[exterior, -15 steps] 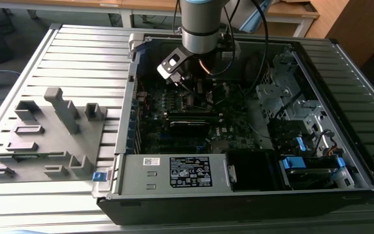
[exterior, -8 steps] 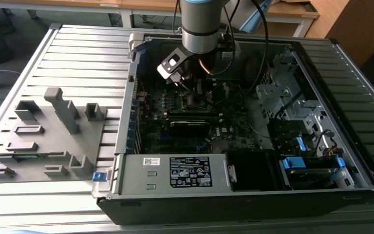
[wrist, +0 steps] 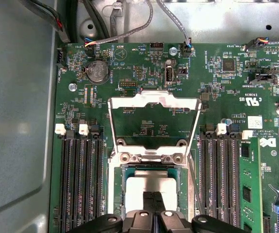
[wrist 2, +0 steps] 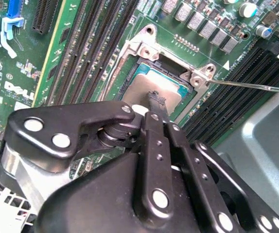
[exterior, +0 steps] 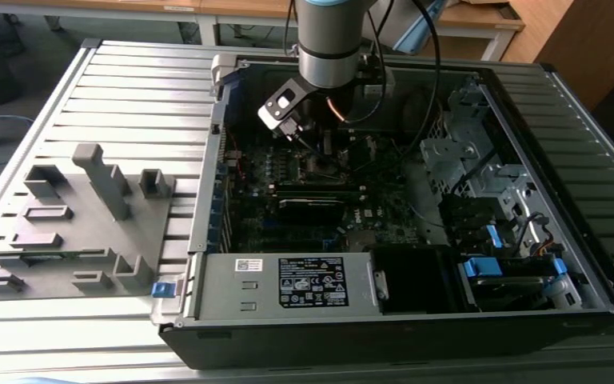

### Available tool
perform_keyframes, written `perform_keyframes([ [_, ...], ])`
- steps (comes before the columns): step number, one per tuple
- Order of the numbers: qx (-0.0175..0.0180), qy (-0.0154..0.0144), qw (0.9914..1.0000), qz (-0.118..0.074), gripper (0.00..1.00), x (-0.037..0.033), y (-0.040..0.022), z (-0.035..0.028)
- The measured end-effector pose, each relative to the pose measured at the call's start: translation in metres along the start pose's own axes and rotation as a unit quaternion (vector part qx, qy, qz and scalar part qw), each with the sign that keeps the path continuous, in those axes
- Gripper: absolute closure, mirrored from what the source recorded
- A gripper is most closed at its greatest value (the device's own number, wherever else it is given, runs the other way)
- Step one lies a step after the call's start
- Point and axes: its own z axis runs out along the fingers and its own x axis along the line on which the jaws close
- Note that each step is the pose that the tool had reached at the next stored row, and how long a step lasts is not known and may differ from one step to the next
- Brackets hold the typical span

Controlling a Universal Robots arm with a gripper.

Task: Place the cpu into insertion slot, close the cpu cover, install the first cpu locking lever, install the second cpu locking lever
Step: 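Place the cpu into insertion slot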

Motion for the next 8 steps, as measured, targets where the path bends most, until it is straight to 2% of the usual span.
perform_keyframes([
  [2,0.0000,-0.0001,1.00000,0.000,0.89,0.0000,0.0000,0.0000],
  [3,0.0000,-0.0021,1.00000,0.000,0.89,0.0000,0.0000,-0.0001],
  [4,0.0000,-0.0058,0.99998,0.000,0.89,0.0000,0.0000,-0.0001],
  [7,0.0000,-0.0131,0.99991,0.001,0.89,0.0000,0.0000,0.0000],
  [8,-0.0001,-0.0141,0.99990,0.001,0.89,0.0000,0.0000,0.0001],
])
